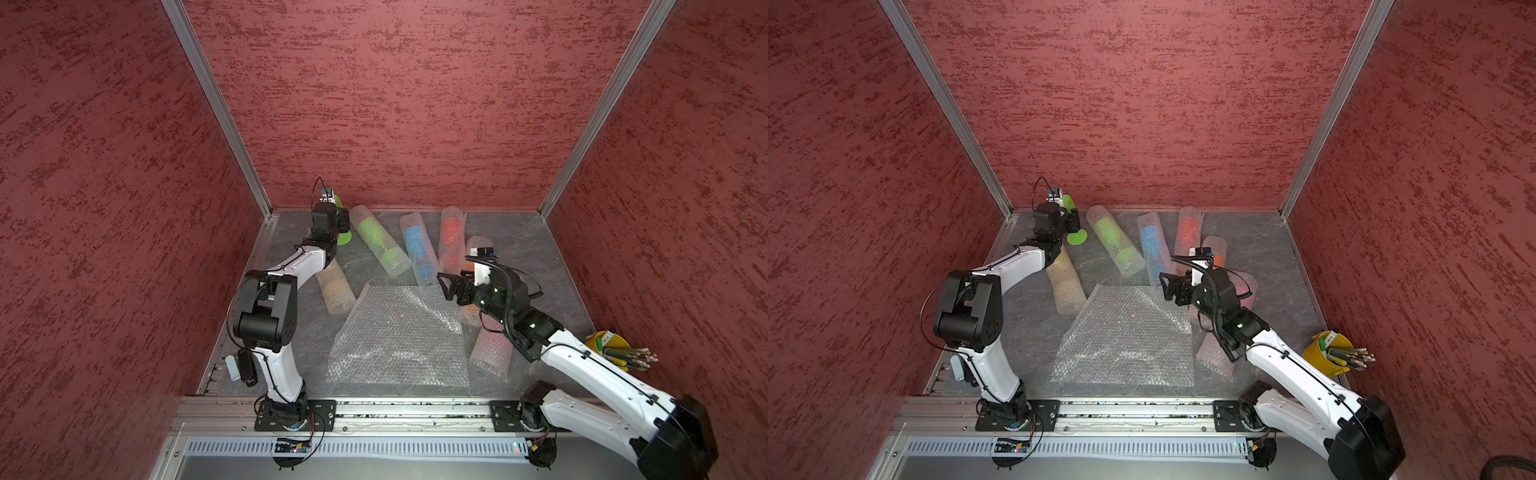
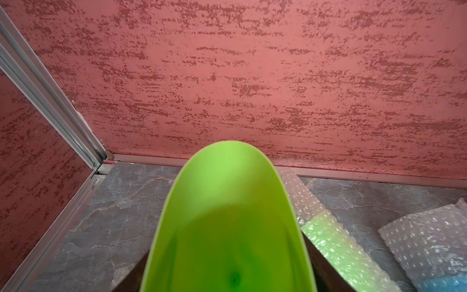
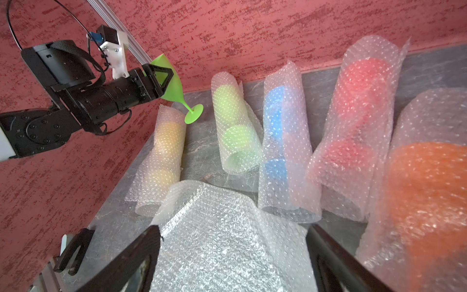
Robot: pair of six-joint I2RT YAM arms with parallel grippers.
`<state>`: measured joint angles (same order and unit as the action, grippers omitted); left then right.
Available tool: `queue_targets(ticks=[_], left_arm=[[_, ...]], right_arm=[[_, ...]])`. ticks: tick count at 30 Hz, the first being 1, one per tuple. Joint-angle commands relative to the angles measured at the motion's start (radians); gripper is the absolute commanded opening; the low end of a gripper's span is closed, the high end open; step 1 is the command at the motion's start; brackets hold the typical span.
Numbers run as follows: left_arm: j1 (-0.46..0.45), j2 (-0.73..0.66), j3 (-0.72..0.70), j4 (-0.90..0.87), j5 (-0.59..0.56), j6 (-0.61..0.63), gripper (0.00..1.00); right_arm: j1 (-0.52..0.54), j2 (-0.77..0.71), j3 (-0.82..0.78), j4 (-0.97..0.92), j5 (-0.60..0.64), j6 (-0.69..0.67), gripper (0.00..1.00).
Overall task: Unpack wine glasses from bubble wrap
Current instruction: Place the wine glass at the center of the board.
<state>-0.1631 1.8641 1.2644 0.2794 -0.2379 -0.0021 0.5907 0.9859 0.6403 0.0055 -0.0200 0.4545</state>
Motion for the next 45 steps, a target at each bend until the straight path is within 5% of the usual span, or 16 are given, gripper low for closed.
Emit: queue_targets(ticks=[1, 12, 27, 35, 40, 45], left_arm=[[-0.001, 0.059, 0.023, 0.075, -0.024, 0.036, 0.66], [0.019, 0.174, 0.136, 0.009, -0.081, 0.037, 0.73], [0.051, 0.177, 0.201, -0.183, -0.018, -0.053, 0.98], [0.059, 0.058, 0.188, -0.224, -0.075, -0.077, 1.00], [0.013, -0.092, 0.242, -0.390, -0.317, -0.102, 1.00], [-0.003, -0.232, 0.266, -0.631, -0.362, -0.279, 1.00]], right_arm=[[-0.005, 0.002, -0.020, 0.073, -0.018, 0.012, 0.92], [-0.006, 0.011, -0.040, 0.085, -0.011, -0.006, 0.92], [-0.006, 0.006, -0.055, 0.083, -0.009, -0.012, 0.92], [-0.006, -0.002, -0.063, 0.077, 0.001, -0.015, 0.92], [-0.006, -0.021, -0.060, 0.047, 0.098, 0.009, 0.93], [-0.006, -0.040, -0.066, 0.043, 0.136, 0.024, 0.93]])
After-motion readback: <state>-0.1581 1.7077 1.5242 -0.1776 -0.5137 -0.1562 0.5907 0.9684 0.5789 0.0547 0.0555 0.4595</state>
